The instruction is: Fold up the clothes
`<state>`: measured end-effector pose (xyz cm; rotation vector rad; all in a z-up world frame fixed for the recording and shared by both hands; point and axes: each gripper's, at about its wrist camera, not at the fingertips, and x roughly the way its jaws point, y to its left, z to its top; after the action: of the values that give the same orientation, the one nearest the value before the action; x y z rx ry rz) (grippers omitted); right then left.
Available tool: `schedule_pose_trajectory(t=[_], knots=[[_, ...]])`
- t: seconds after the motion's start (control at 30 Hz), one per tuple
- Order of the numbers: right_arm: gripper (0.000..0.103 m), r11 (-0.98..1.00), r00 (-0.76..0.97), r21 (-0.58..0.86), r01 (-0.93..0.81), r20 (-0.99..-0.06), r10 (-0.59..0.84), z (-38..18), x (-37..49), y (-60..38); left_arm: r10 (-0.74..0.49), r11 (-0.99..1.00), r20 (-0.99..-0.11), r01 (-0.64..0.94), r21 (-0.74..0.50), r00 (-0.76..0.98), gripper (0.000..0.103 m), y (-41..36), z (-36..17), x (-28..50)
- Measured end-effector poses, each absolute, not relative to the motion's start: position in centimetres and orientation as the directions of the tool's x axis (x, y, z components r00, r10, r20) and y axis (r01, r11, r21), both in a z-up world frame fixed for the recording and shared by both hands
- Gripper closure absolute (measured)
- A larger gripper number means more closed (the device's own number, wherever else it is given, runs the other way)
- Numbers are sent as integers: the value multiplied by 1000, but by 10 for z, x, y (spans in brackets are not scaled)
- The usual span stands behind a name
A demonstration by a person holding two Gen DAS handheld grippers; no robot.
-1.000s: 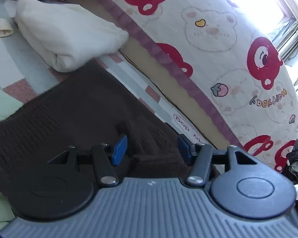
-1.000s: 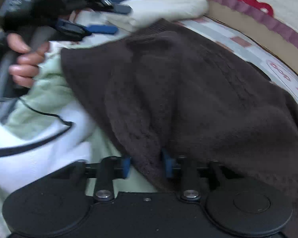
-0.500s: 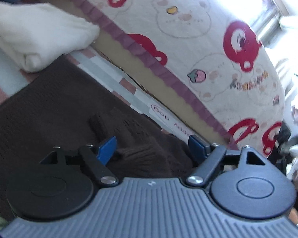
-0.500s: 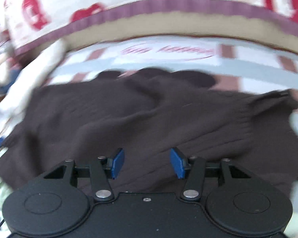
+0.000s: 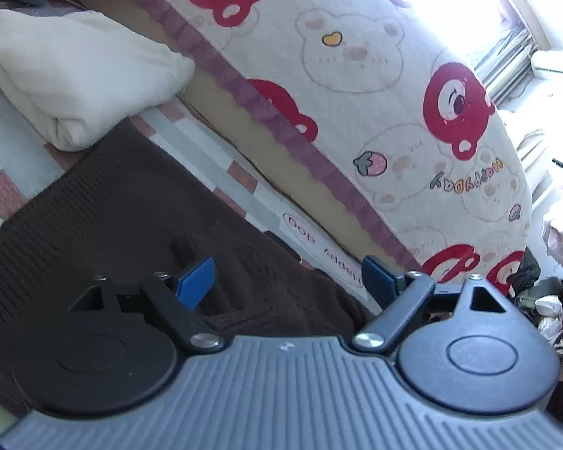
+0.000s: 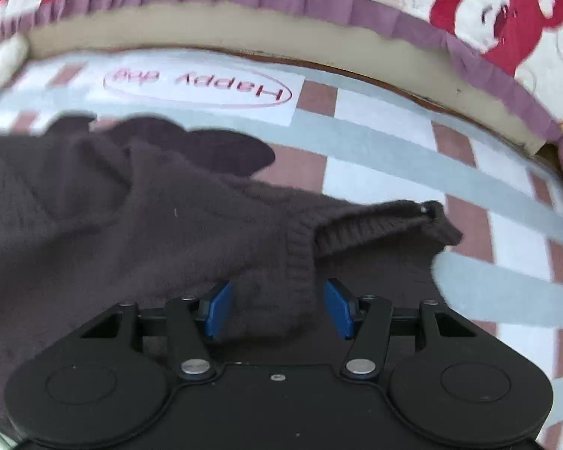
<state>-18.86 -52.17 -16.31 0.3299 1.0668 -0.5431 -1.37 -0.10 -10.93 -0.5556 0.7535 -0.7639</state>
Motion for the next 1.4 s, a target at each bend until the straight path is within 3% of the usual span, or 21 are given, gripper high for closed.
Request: schedule_pose_trajectory(t=[0.13, 0.3, 0.37, 0.4, 0.43, 0.63, 0.8, 0.87, 0.93, 0.97, 1.0, 1.03, 1.13, 1.27, 1.4], knots=[[40, 713, 424, 162, 682, -882, -205, -174, -202, -554, -765, 635, -466, 402, -659, 445, 15, -14, -122, -14], [39, 651, 434, 198, 732, -873, -222, -182, -222, -562, -814, 576, -469, 380, -724, 342, 20, -30, -137, -9], [39, 652, 460, 232, 722, -865, -201, -181, -222, -563, -806, 592, -485, 426, -684, 340, 70, -37, -131, -12], [39, 652, 473, 248, 716, -860, -193, -181, -222, -563, -800, 600, -493, 449, -662, 343, 100, -39, -128, -14], [39, 650, 485, 264, 712, -855, -184, -181, -223, -564, -780, 626, -497, 466, -626, 380, 103, -38, -121, -17], [39, 566, 549, 403, 719, -829, -107, -188, -232, -578, -611, 790, -563, 395, -468, 557, 103, -4, -90, -32], [39, 530, 591, 474, 703, -804, -65, -201, -225, -586, -560, 829, -633, 349, -438, 535, 98, -11, -104, -29], [38, 568, 608, 462, 681, -789, -88, -205, -214, -587, -613, 789, -615, 349, -505, 497, 87, -22, -107, -26], [37, 621, 643, 455, 638, -759, -104, -202, -204, -588, -645, 764, -594, 387, -516, 481, 63, -38, -105, -24], [53, 645, 665, 458, 612, -740, -104, -200, -200, -589, -655, 756, -586, 410, -511, 477, 63, -46, -103, -24], [78, 668, 686, 461, 585, -721, -103, -197, -196, -591, -665, 747, -582, 437, -501, 469, 63, -55, -100, -24], [88, 681, 708, 468, 563, -699, -105, -195, -194, -593, -674, 737, -578, 464, -491, 460, 62, -65, -98, -24], [92, 622, 778, 551, 557, -609, -158, -185, -211, -611, -703, 704, -564, 535, -466, 433, 62, -94, -93, -23], [95, 623, 751, 488, 611, -607, -261, -179, -217, -623, -718, 669, -570, 624, -404, 400, 55, -133, -90, -6], [95, 584, 719, 493, 645, -651, -243, -192, -217, -629, -680, 639, -625, 728, -250, 383, 46, -175, -101, 34]])
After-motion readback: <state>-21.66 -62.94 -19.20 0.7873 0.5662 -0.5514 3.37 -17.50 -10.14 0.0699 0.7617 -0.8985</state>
